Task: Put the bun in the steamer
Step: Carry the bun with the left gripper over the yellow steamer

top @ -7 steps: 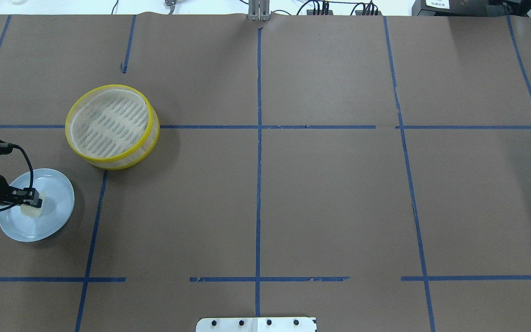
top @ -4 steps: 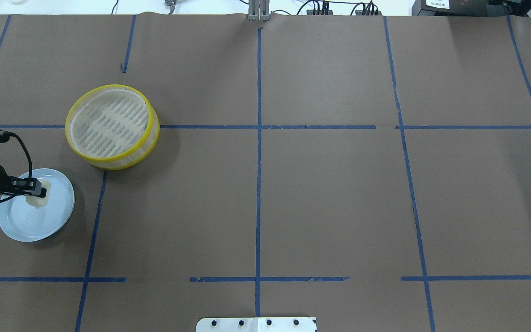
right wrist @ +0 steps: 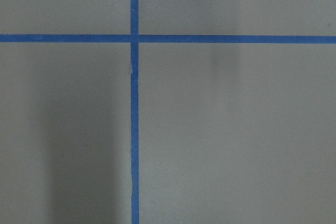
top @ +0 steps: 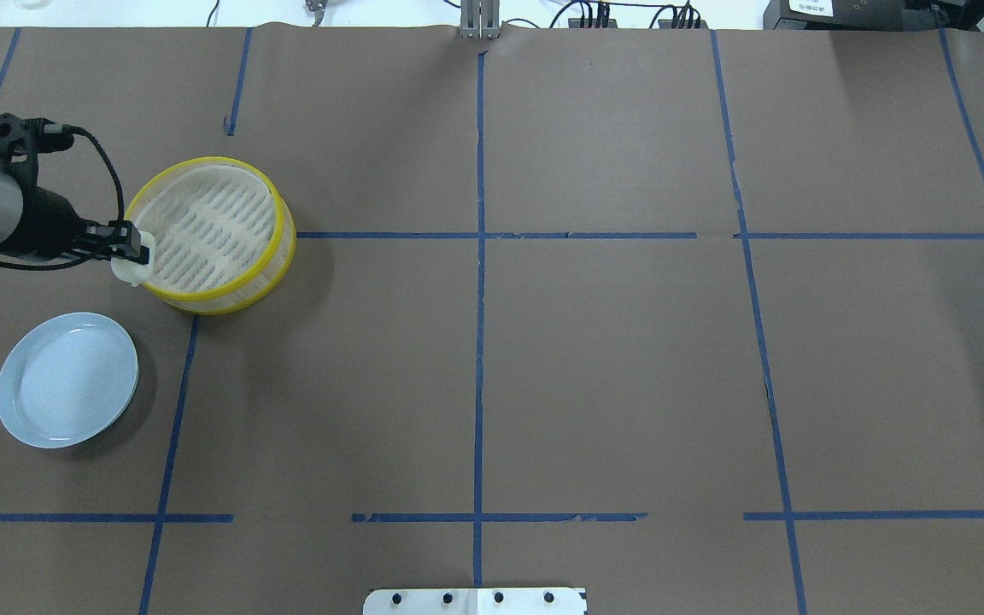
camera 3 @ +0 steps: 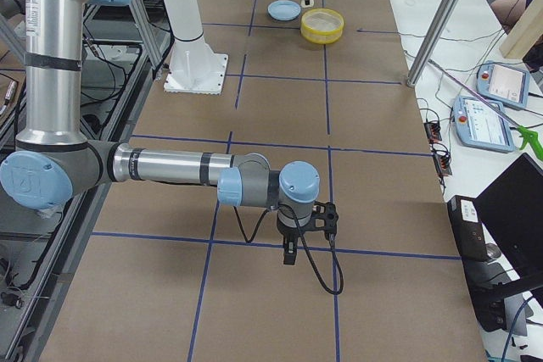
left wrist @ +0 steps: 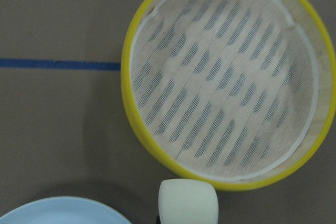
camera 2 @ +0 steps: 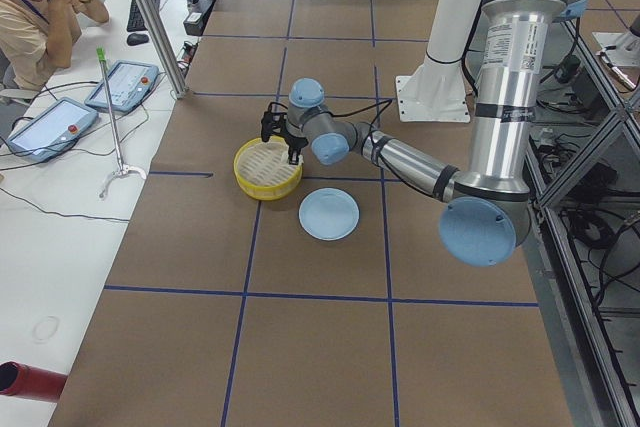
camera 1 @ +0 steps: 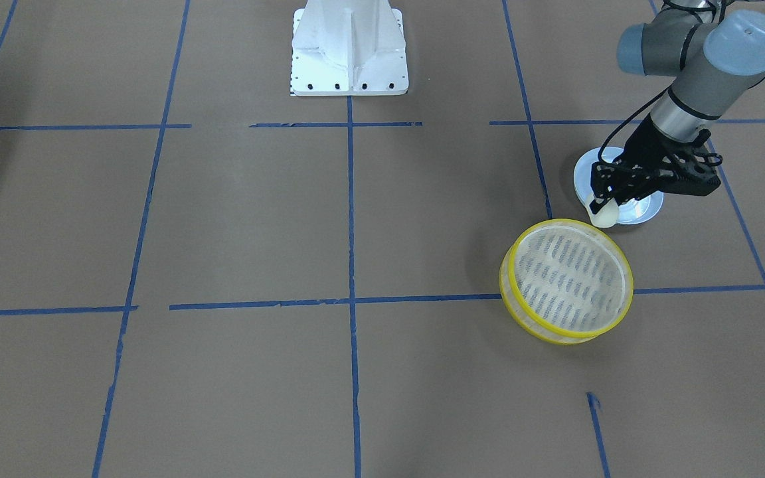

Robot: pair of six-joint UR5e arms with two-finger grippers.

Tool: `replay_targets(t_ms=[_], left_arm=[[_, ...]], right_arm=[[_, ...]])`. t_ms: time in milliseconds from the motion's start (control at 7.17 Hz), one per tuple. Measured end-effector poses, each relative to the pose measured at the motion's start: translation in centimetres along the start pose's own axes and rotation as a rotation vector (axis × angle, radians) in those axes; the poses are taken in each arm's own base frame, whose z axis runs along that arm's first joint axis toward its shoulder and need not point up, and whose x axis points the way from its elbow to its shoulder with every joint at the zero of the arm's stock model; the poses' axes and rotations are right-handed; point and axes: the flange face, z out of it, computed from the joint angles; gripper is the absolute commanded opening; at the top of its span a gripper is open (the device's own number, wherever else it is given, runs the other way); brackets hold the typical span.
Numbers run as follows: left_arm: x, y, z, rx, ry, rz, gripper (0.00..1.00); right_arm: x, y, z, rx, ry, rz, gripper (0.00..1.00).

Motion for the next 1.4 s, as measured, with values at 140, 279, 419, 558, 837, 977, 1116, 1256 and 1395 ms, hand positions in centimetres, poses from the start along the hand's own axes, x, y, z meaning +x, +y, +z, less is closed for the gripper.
replay_targets(t_ms=[140, 279, 419, 558, 837, 977, 1116, 1256, 1395], left_arm=[[1.1, -1.7, 0.9, 0.011, -0.016, 0.003, 0.36], [1.7, -3.4, 2.2, 0.033, -0.044, 0.018, 0.36], [2.1, -4.7, 3.4, 0.047, -0.068, 0.031, 0.36], [2.1, -5.3, 4.4, 0.048, -0.085, 0.033, 0.36], [2.0, -6.0, 6.8, 0.027, -0.112, 0.020, 0.36], [2.3, -5.9, 7.7, 0.014, -0.117, 0.018, 0.36], [2.7, -5.5, 8.3, 0.004, -0.116, 0.014, 0.36], [3.2, -5.1, 8.8, -0.005, -0.113, 0.009, 0.36], [3.5, -4.7, 9.2, -0.014, -0.113, 0.007, 0.36]], right_arm=[[0.0, 0.0, 0.0, 0.000, 0.000, 0.000, 1.00], [0.0, 0.0, 0.0, 0.000, 0.000, 0.000, 1.00], [0.0, 0.0, 0.0, 0.000, 0.000, 0.000, 1.00], [0.0, 0.0, 0.0, 0.000, 0.000, 0.000, 1.00], [0.0, 0.0, 0.0, 0.000, 0.000, 0.000, 1.00], [0.0, 0.0, 0.0, 0.000, 0.000, 0.000, 1.00], [0.0, 0.0, 0.0, 0.000, 0.000, 0.000, 1.00], [0.0, 0.0, 0.0, 0.000, 0.000, 0.000, 1.00], [0.0, 0.0, 0.0, 0.000, 0.000, 0.000, 1.00]])
